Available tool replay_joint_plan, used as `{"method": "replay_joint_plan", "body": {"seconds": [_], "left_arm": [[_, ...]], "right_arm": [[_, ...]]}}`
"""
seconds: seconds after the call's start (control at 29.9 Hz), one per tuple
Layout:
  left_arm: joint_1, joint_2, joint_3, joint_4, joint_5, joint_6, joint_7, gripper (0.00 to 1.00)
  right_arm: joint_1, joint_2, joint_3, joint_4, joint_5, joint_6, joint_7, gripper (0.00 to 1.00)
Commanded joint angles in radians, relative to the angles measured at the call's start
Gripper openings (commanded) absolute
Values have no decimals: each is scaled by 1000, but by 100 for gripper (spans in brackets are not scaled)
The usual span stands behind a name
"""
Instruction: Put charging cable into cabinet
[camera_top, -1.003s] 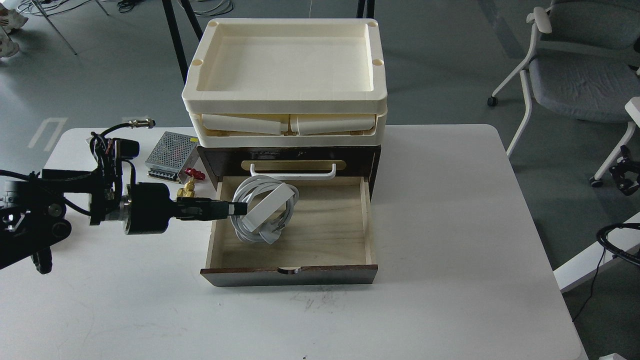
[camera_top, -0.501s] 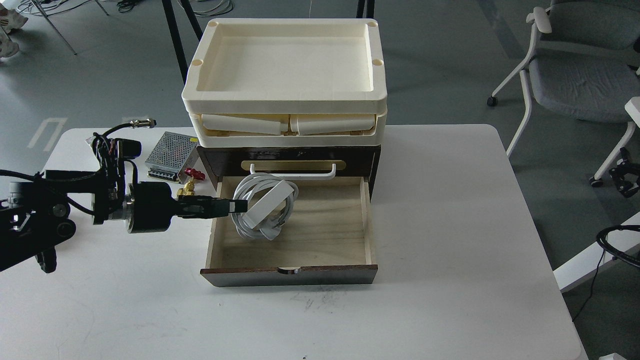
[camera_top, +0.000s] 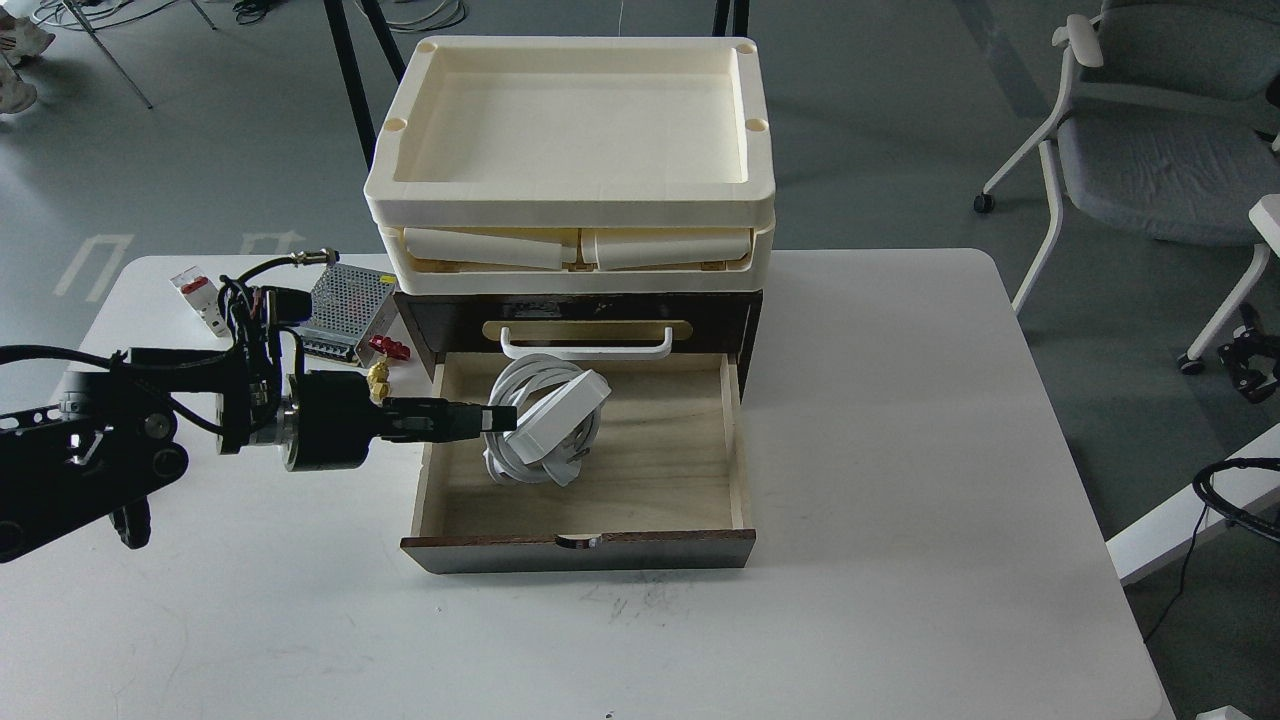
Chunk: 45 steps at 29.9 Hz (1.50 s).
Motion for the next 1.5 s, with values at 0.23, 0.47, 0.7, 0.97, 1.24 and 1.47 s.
{"method": "replay_joint_plan", "body": {"seconds": [0.23,0.47,0.7,0.97,1.24,1.47], "left_arm": [[16,-68,-1,31,-9,45,0,22],[42,-120,-1,84,-9,54,0,23],[40,-85,-18,68,-92,70,0,32],[65,217,-29,-30,-301,-31,0,50],[111,314,-64,36,-846,-109,0,60],[103,135,-379,420,-1184,-109,0,70]], "right_arm": [[-8,-1,0,0,0,0,0,100],[-8,1,0,0,0,0,0,100],[-8,-1,0,0,0,0,0,100],[-6,-1,6,2,0,0,0,100],[35,-27,11,77,-26,0,-8,100],[184,-81,11,210,-205,0,-8,100]]}}
